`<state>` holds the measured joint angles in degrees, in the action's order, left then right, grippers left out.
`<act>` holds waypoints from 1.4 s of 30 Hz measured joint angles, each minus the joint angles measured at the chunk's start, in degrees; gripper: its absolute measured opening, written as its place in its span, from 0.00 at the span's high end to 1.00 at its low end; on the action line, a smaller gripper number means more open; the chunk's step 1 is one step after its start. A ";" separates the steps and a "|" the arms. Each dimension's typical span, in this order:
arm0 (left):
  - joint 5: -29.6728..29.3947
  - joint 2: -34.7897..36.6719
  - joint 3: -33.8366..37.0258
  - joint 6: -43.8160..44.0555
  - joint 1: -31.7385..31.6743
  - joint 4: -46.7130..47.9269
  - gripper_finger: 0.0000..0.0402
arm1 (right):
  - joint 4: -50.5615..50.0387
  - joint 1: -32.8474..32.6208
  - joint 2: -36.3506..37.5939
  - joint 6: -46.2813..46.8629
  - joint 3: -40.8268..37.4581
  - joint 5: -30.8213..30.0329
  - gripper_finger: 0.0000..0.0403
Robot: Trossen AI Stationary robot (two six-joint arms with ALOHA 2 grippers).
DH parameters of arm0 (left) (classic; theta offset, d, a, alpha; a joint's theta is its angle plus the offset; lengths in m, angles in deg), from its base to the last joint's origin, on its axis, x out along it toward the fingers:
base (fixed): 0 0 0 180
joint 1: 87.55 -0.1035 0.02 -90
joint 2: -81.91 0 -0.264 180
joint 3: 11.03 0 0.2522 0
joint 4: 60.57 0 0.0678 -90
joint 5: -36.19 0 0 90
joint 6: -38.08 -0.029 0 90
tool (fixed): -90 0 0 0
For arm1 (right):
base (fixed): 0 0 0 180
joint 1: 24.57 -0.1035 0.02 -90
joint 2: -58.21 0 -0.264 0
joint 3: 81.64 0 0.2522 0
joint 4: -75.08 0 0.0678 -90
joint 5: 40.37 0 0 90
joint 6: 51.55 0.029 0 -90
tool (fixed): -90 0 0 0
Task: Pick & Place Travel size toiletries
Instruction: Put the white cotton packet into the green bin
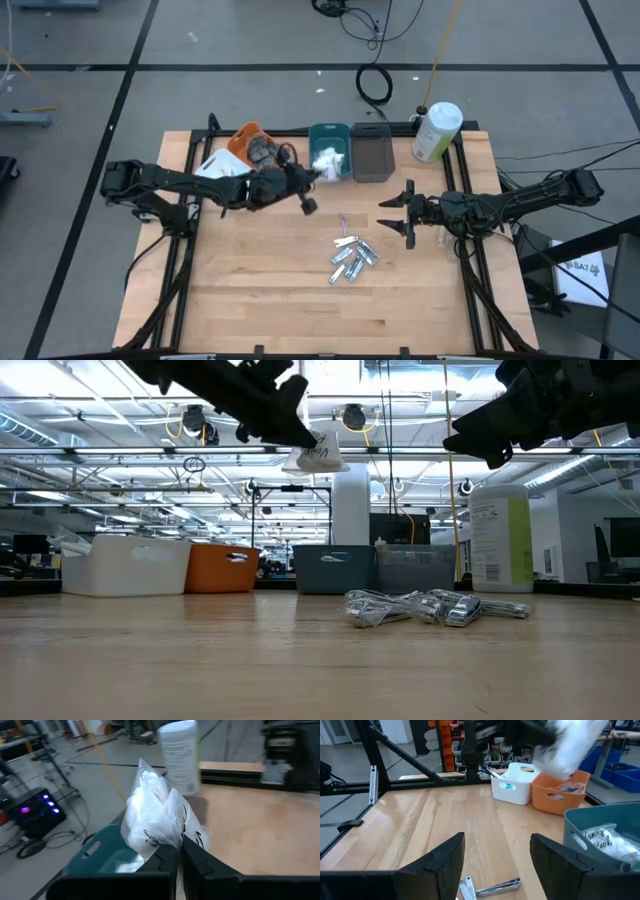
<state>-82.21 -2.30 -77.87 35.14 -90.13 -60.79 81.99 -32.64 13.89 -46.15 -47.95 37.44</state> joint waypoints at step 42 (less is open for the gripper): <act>22.44 -25.16 -29.03 0.67 -30.78 19.11 0.98 | 0.50 0.28 -0.02 -0.23 0.02 -7.74 0.47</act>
<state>-59.78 -27.45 -106.89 35.81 -120.91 -41.68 82.49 -32.36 13.87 -46.38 -47.93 29.70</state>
